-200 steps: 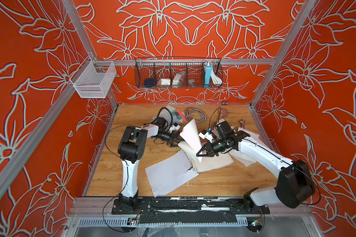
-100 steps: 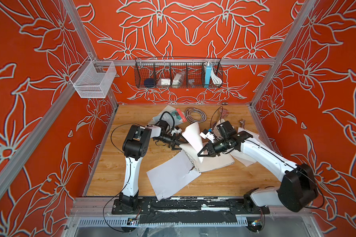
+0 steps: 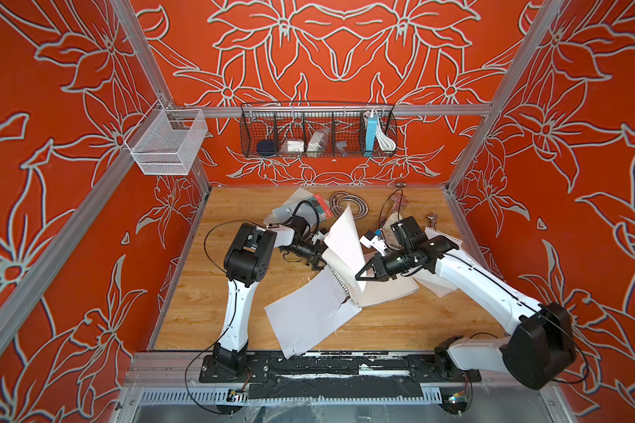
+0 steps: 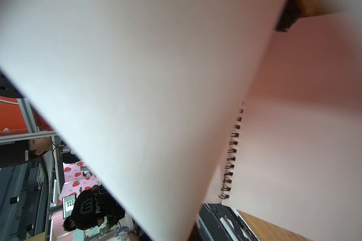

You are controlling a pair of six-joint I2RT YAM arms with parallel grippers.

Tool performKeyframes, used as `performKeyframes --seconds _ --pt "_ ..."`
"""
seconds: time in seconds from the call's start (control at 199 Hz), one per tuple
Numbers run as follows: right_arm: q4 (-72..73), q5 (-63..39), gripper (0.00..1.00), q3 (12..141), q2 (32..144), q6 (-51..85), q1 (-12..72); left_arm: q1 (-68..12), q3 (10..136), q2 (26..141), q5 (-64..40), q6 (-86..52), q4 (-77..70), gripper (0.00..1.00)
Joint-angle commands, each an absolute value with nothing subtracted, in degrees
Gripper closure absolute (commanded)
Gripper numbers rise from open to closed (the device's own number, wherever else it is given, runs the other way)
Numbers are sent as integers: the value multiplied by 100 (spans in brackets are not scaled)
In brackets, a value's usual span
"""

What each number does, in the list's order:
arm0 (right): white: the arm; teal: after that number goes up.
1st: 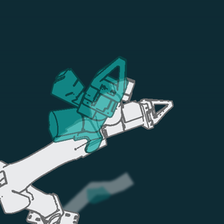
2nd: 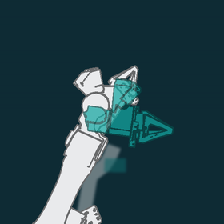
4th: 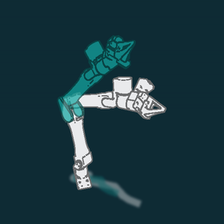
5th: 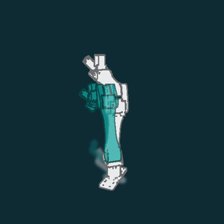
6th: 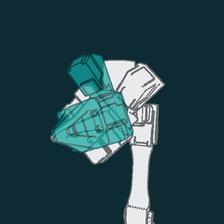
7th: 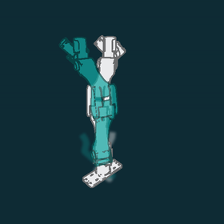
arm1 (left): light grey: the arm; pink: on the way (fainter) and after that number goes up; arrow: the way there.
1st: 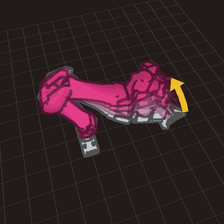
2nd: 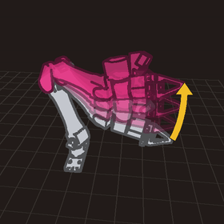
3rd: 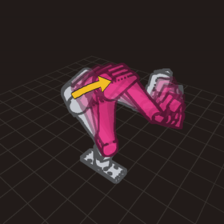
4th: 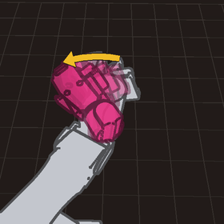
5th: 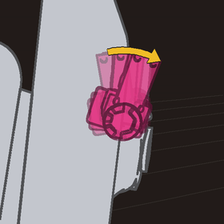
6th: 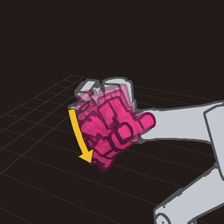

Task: Tear off pages from different notebooks
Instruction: Tear off the paper from the notebook.

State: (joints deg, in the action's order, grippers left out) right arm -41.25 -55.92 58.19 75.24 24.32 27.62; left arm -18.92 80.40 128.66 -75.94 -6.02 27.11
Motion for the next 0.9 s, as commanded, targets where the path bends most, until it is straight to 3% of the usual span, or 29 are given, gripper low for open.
performKeyframes --seconds 0.0,0.14,0.211,0.326,0.527,0.803,0.893 --pt "-4140 -5479 100 5687 7476 2329 2716 -2084 7953 12910 -7860 -391 2944 19" --pt "-4188 -5384 100 5625 7541 2305 2716 -2198 8102 13075 -8108 -326 3083 48" --pt "-4226 -5318 100 5612 7584 2260 2716 -2206 8119 13075 -8208 -293 3113 71" --pt "-4305 -5171 100 5648 7710 2201 2708 -2209 8141 13013 -8417 -237 3143 100" --pt "-4427 -4864 100 5838 7910 2118 2707 -2166 8050 12637 -8245 -166 3261 100" --pt "-4293 -4568 100 6119 8140 2217 2698 -1416 6982 11044 -5067 -1127 3015 100" --pt "-4063 -4582 81 6229 8317 2346 2692 -1402 6670 10639 -4668 -1340 2880 100"
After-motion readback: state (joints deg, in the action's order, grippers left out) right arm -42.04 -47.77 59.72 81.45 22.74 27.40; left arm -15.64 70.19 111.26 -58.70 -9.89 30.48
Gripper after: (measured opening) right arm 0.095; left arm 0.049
